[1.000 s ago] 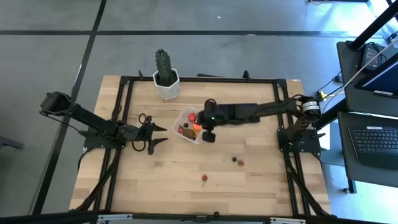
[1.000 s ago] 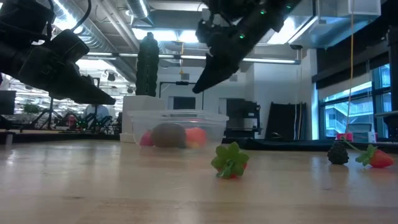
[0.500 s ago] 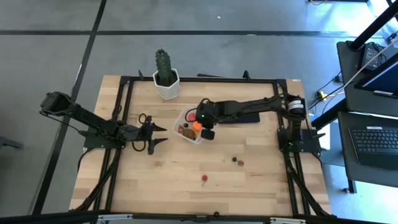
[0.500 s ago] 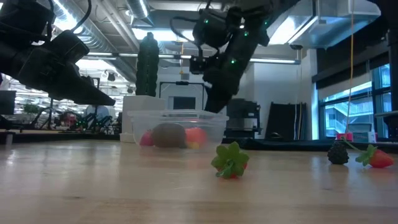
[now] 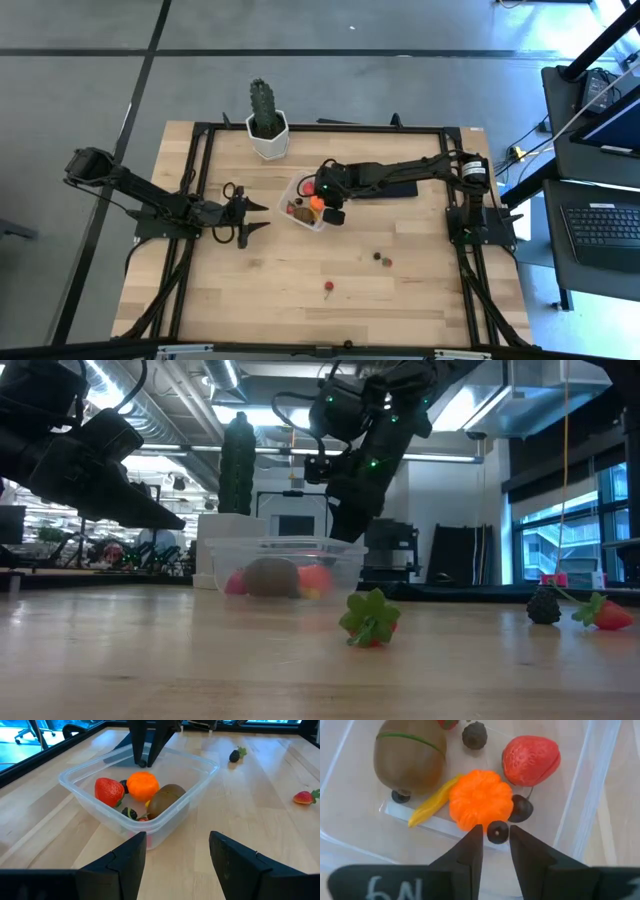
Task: Pick and placing Produce into tupperware
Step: Put the blueberry into the transparent container, then put the right red strawberry into the transparent container
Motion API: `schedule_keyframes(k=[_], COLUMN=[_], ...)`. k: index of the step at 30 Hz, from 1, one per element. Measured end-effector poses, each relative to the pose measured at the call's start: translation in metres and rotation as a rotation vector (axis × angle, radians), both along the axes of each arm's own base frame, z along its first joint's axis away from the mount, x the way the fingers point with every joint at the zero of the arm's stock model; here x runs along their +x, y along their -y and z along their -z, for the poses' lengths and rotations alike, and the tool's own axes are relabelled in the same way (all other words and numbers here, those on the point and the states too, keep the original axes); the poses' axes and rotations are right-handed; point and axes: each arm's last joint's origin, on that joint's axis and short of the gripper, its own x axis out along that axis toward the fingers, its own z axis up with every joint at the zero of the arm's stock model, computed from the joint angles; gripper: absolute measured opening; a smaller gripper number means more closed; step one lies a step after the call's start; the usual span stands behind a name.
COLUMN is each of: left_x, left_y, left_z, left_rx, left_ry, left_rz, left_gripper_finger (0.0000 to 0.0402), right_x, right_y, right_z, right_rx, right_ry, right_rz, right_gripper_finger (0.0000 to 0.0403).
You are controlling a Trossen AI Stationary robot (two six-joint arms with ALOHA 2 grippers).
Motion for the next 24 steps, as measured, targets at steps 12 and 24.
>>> schedule_keyframes(k=[12,24], left_x=[0.0,0.0], left_y=[0.0,0.0], left_z=[0.0,0.0], left_rx=[0.0,0.001], left_ry=[0.0,-0.005], left_rz=[0.0,0.0], left_gripper_finger=[0.0208,0.0208], right_x=[-0.002,-0.027], right_y=[0.0,-0.013], right_z=[-0.002,-0.062], right_rx=[0.001,0.02], right_ry=[-0.01,0.079], right_rz=[-0.001,-0.009], right_gripper_finger=[0.0163,0.0248])
